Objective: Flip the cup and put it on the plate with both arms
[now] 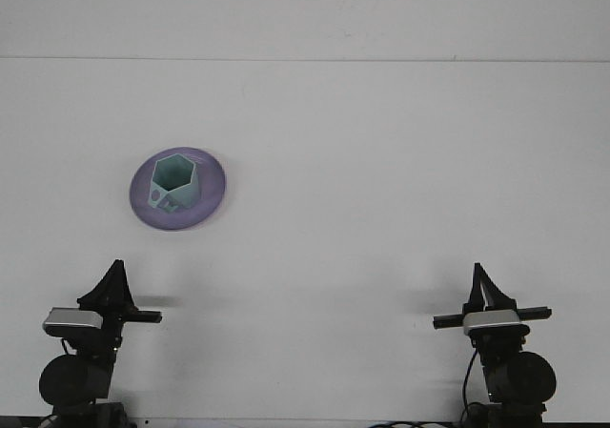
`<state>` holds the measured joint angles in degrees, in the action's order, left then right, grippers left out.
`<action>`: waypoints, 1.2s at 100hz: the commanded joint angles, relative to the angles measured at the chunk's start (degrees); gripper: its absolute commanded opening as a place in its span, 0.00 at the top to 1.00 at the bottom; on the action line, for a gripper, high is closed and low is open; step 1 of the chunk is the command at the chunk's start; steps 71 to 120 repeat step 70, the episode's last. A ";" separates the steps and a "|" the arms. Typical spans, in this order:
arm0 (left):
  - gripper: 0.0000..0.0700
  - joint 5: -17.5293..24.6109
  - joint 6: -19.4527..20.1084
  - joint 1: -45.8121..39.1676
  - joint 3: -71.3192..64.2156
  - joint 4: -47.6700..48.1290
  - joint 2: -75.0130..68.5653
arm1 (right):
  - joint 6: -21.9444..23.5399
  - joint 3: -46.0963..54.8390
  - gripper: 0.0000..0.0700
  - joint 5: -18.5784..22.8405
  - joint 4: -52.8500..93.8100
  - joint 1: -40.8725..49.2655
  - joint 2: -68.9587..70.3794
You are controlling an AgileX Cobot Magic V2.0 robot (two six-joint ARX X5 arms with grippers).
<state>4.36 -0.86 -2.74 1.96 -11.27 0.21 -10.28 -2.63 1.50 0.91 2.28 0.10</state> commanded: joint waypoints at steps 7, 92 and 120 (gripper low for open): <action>0.98 -0.11 -0.24 -0.02 -1.14 -0.74 -0.02 | -0.50 1.92 1.00 1.03 -0.70 -0.09 -0.04; 0.98 -0.11 -0.24 -0.02 -1.14 -0.79 -0.02 | -0.44 1.90 1.00 1.53 -2.43 -0.04 -0.04; 0.98 -0.11 -0.24 -0.02 -1.14 -0.79 -0.02 | -0.44 1.90 1.00 1.53 -2.43 -0.04 -0.04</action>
